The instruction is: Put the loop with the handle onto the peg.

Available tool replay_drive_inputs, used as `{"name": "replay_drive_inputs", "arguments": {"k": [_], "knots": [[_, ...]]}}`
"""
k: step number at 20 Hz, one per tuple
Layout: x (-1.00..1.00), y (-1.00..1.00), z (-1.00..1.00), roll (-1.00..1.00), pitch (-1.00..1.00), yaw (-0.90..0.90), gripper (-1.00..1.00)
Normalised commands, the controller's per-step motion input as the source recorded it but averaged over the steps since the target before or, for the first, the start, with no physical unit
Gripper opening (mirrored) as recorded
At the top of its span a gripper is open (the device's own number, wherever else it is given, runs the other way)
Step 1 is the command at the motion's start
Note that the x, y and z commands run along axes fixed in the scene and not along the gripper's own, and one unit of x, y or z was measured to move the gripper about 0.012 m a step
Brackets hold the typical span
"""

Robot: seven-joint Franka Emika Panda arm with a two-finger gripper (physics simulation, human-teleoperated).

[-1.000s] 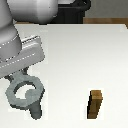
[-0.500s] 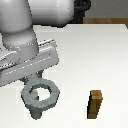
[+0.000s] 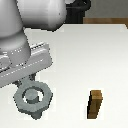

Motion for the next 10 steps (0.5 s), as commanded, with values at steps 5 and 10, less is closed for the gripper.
{"name": "replay_drive_inputs", "arguments": {"k": [5,10], "knots": [[0.00,0.00,0.00,0.00,0.00,0.00,1.00],[0.00,0.00,0.00,0.00,0.00,0.00,1.00]]}}
